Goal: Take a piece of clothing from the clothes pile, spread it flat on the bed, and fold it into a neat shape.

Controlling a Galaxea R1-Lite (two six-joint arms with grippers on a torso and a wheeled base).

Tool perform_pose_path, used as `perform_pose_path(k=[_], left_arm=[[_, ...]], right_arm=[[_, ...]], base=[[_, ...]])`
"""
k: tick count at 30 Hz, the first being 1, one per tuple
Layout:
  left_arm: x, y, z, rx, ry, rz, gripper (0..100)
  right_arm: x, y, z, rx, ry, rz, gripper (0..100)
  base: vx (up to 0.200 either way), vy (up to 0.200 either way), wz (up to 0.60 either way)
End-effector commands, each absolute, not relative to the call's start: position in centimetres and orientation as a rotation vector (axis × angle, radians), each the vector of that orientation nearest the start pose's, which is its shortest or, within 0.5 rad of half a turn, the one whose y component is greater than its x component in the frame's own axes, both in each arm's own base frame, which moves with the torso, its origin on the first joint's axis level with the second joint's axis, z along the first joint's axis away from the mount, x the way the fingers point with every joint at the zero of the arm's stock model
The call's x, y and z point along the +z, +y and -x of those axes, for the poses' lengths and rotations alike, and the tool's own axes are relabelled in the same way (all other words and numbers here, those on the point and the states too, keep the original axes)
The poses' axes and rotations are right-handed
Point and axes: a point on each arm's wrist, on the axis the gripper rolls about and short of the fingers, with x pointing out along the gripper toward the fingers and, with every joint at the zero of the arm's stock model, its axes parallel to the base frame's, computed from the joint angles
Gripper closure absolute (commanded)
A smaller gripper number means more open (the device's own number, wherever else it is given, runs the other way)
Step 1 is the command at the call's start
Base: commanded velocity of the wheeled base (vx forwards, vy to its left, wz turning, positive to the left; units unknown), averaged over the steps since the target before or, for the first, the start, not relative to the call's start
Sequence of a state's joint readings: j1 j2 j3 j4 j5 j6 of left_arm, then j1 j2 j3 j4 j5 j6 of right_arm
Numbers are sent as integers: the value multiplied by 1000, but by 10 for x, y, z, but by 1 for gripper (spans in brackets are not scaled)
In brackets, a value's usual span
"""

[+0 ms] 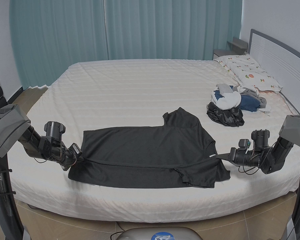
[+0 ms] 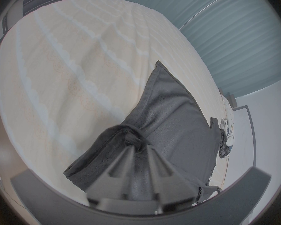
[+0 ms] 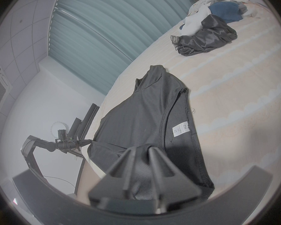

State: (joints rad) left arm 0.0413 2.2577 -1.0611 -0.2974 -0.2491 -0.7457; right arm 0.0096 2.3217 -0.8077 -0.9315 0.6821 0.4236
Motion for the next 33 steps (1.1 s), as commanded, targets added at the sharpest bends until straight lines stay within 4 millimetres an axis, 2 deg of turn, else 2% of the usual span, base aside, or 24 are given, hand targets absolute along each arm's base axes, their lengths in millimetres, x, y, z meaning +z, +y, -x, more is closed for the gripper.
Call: perform_pose_path(k=[1, 6, 12, 18, 19, 23, 31, 33], left_arm=[[16, 11, -389, 155, 928, 833, 0], [23, 14, -392, 189, 896, 919, 0], [40, 25, -383, 217, 862, 974, 0], [40, 27, -370, 221, 879, 1002, 0], [40, 28, -370, 209, 884, 1011, 0], [40, 28, -369, 196, 894, 1021, 0], [36, 26, -369, 194, 906, 1012, 0], [35, 26, -369, 196, 910, 1009, 0]], right_arm=[[-10, 19, -374, 533, 690, -606, 0], [-4, 20, -374, 516, 657, -646, 0], [9, 13, -369, 409, 595, -726, 0], [17, 11, -350, 283, 579, -871, 0], [17, 10, -344, 276, 571, -946, 0], [17, 7, -339, 291, 517, -1044, 0], [10, 14, -324, 319, 568, -1041, 0], [7, 12, -323, 314, 569, -1021, 0]], base=[[0, 0, 0], [0, 0, 0], [0, 0, 0], [0, 0, 0], [0, 0, 0], [200, 0, 0], [200, 0, 0], [0, 0, 0]])
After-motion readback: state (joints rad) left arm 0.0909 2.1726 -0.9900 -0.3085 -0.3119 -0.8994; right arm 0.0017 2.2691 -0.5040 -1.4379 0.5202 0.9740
